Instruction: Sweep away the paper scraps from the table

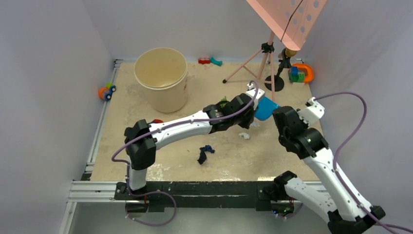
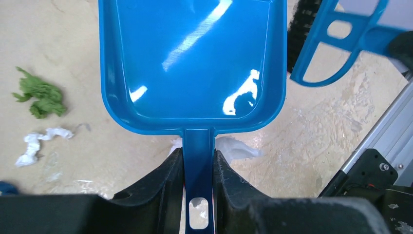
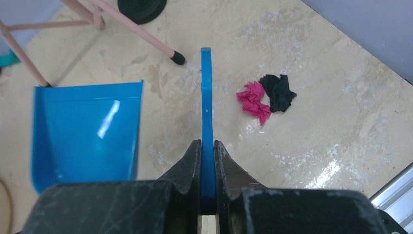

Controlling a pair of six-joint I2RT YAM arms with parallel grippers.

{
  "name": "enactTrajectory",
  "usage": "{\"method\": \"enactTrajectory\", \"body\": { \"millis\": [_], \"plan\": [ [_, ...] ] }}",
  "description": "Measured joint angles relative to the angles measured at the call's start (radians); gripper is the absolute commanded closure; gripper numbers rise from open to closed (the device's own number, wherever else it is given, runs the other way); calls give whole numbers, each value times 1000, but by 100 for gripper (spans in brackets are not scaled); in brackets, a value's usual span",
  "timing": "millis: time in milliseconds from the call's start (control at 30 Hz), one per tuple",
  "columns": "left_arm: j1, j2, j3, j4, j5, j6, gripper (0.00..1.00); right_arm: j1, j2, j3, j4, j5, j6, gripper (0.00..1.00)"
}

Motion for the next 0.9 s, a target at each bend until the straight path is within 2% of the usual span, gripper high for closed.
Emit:
{"method": "enactTrajectory", "body": {
  "millis": [233, 433, 567, 667, 767, 833, 900],
  "plan": [
    [26, -60, -125, -27, -20, -11, 84, -21, 196, 40, 5, -16, -50, 100],
    [28, -102, -316, -58, -52, -41, 83, -158, 402, 83, -6, 12, -68, 100],
    [34, -167, -421, -70, -60, -57, 83, -214, 445, 85, 0, 56, -145, 100],
    [36, -223, -459, -61, -60, -70, 82, -219, 525, 129, -56, 125, -139, 100],
    [36, -265, -486, -42, -61, -71, 82, -212, 690, 192, -113, 166, -117, 100],
    [36, -289, -510, -28, -61, -70, 82, -191, 800, 198, -90, 145, -160, 100],
    [37, -314, -548, -11, -70, -68, 82, -154, 883, 186, -24, 52, -242, 100]
  ]
}}
